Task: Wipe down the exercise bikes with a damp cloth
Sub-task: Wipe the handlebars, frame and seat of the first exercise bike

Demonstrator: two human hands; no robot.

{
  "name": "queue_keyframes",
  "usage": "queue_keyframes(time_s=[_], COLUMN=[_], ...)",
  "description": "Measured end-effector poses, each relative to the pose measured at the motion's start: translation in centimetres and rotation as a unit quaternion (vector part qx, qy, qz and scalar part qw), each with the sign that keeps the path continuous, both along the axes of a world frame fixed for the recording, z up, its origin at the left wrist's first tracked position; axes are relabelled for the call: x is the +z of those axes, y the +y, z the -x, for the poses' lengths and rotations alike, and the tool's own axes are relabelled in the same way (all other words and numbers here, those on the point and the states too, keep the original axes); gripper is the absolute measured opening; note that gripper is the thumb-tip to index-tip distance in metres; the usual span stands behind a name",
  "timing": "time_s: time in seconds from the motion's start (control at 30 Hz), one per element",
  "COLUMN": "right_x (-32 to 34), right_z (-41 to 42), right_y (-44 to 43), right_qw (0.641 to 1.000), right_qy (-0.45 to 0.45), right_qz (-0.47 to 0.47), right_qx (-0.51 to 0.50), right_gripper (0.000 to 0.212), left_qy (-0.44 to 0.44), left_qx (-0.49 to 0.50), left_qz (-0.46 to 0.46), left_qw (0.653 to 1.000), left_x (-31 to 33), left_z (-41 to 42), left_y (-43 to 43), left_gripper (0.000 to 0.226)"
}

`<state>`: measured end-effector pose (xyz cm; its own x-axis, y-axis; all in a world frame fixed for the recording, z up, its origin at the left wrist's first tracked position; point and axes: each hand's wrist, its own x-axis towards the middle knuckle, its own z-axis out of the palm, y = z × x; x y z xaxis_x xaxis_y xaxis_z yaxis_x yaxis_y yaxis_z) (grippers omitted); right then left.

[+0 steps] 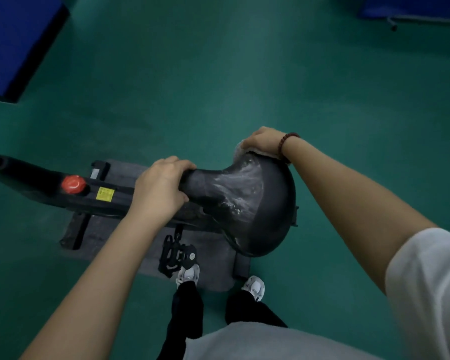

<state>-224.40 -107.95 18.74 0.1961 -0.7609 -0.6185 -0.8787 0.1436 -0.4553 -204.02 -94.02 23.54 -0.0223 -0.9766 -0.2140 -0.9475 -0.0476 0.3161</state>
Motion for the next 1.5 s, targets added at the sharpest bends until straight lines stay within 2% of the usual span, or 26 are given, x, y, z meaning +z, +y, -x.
queue_keyframes(time_s=[0.07,0.1,0.17,0.23,0.3,0.37,0.43,0.5,0.63,0.7,0.8,0.97,1.1,1.2,1.27,1.37,1.43,1.5], right_x=[-0.1,0.2,1.8,3.0,3.3,2.2,1.3,1.7,2.6,2.3,2.1,2.3,2.7,2.2,1.8,1.7,1.9,2.0], right_z=[0.5,1.0,2.2,3.2,3.1,2.2,1.3,0.6,-1.8,-4.1,-7.3,-8.2,-4.8,-4.9,-6.9,-9.8,-11.2,-12.5], right_y=[-0.4,-0.5,-0.4,0.1,1.6,3.5,4.4,4.7,6.2,7.5,8.7,9.9,8.4,8.3,9.2,10.8,11.7,12.6], right_qw=[0.990,0.982,0.963,0.947,0.965,0.987,0.992,0.991,0.964,0.958,0.975,0.976,0.960,0.955,0.960,0.970,0.963,0.951], right_qy=[0.042,0.033,-0.052,-0.110,-0.116,-0.088,-0.063,-0.037,0.102,0.093,0.025,-0.004,0.134,0.154,0.134,0.045,-0.014,-0.032], right_qz=[0.123,0.170,0.216,0.254,0.222,0.135,0.108,0.124,0.195,0.209,0.186,0.196,0.224,0.242,0.240,0.240,0.269,0.308], right_qx=[-0.048,-0.082,-0.153,-0.161,-0.080,0.001,0.019,0.032,0.147,0.174,0.122,0.094,0.103,0.075,0.059,0.007,-0.015,0.005], right_gripper=[0.026,0.025,0.026,0.027,0.034,0.039,0.035,0.034,0.040,0.038,0.038,0.038,0.032,0.033,0.033,0.032,0.032,0.032], left_qy=[0.002,0.005,0.008,0.009,0.008,0.006,0.008,0.010,0.012,0.018,0.031,0.066,0.056,0.067,0.078,0.095,0.111,0.120], left_qx=[0.001,0.002,0.002,-0.003,-0.010,-0.015,-0.022,-0.029,-0.039,-0.043,-0.050,-0.062,-0.071,-0.066,-0.063,-0.063,-0.057,-0.043], left_qz=[0.001,0.003,0.007,0.014,0.014,0.009,0.010,0.015,0.019,0.019,0.011,0.005,-0.006,-0.016,-0.015,0.010,0.032,0.048], left_qw=[1.000,1.000,1.000,1.000,1.000,1.000,1.000,0.999,0.999,0.999,0.998,0.996,0.996,0.995,0.995,0.993,0.992,0.991], left_x=[0.0,-0.1,-0.2,-0.3,-0.3,-0.2,-0.3,-0.3,-0.3,-0.4,-0.6,-0.6,-0.3,-0.1,-0.1,-0.1,0.0,0.2], left_z=[0.1,0.1,0.0,-0.1,-0.2,-0.3,-0.4,-0.5,-0.6,-0.9,-1.3,-2.3,-4.2,-5.7,-6.3,-7.1,-7.6,-7.9], left_y=[0.1,0.1,0.2,0.3,0.2,0.2,0.2,0.1,0.0,0.0,-0.1,-0.1,0.0,-0.2,-0.1,0.1,0.2,0.0], left_gripper=[0.058,0.058,0.058,0.057,0.057,0.057,0.056,0.055,0.055,0.057,0.059,0.059,0.068,0.072,0.069,0.057,0.049,0.044])
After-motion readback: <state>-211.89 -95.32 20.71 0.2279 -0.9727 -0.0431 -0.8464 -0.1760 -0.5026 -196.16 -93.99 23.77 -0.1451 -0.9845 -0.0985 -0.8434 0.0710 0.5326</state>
